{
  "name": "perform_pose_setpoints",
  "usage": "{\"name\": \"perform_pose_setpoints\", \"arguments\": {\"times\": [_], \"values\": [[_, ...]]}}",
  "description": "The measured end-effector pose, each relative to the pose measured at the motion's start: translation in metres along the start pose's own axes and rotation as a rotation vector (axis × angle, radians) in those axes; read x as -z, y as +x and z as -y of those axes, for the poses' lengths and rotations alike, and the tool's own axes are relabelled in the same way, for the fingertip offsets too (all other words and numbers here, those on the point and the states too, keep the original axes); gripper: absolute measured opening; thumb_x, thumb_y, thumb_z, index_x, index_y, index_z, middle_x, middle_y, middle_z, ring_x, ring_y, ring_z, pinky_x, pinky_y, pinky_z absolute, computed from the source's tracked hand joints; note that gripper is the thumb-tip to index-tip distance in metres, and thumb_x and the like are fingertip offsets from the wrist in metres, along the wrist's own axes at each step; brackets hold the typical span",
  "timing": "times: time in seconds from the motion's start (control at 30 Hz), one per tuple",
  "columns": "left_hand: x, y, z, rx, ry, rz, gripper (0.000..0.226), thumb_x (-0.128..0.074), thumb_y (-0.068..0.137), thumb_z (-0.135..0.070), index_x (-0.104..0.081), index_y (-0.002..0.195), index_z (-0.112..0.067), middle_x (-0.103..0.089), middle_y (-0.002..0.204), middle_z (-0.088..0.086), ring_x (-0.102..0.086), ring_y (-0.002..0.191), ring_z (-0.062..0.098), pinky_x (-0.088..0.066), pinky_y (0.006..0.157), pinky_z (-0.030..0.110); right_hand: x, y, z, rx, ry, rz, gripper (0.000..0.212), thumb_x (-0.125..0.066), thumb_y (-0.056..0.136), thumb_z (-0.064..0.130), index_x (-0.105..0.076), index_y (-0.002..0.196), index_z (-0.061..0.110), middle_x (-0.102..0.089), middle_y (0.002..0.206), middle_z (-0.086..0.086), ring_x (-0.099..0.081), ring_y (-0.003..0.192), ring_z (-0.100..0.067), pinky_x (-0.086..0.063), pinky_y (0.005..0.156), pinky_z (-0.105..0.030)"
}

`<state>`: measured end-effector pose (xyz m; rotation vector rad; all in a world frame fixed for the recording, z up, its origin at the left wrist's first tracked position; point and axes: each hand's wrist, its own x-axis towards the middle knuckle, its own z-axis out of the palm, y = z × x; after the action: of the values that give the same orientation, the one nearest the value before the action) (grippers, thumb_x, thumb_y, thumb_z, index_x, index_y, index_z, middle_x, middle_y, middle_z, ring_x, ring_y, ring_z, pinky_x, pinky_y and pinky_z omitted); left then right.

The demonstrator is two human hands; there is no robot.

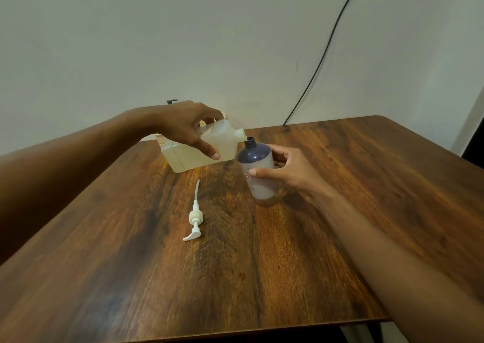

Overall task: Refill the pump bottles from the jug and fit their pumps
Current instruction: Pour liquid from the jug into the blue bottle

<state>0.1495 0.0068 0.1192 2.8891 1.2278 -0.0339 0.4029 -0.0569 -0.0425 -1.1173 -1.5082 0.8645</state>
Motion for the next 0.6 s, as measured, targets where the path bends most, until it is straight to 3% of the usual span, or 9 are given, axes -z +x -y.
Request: {"name": "perform_pose_setpoints", "arguments": {"times": [0.2, 0.37, 0.6], "values": [[-0.0006, 0.0003, -0.0003, 0.0, 0.007, -0.007, 0.085, -0.083, 0.078, -0.05, -0.048, 0.149, -0.019, -0.06, 0.142, 0.002, -0.06, 0.123, 0.024, -0.049, 0.093, 0.029, 0.0001, 0.0014, -0.0017, -0.005, -0.011, -0.001, 0.062, -0.101, 0.068, 0.039, -0.072, 0.123, 0.045, -0.078, 0.12, 0.022, -0.072, 0.111, 0.0, -0.061, 0.09, -0.026], [0.0018, 0.0, 0.0001, -0.001, 0.009, -0.002, 0.085, -0.083, 0.077, -0.051, -0.048, 0.148, -0.021, -0.06, 0.141, 0.002, -0.06, 0.12, 0.022, -0.049, 0.09, 0.029, -0.0002, 0.0, 0.0021, -0.017, -0.016, 0.006, 0.061, -0.099, 0.064, 0.046, -0.071, 0.118, 0.051, -0.077, 0.117, 0.029, -0.071, 0.106, 0.008, -0.059, 0.08, -0.015], [0.0021, -0.0001, -0.0027, -0.001, 0.011, 0.011, 0.085, -0.083, 0.078, -0.049, -0.048, 0.149, -0.018, -0.06, 0.142, 0.004, -0.061, 0.123, 0.026, -0.051, 0.093, 0.031, 0.0003, 0.0014, -0.0003, -0.015, -0.006, -0.004, 0.059, -0.1, 0.063, 0.045, -0.072, 0.116, 0.05, -0.078, 0.118, 0.023, -0.072, 0.109, 0.003, -0.058, 0.088, -0.022]]}}
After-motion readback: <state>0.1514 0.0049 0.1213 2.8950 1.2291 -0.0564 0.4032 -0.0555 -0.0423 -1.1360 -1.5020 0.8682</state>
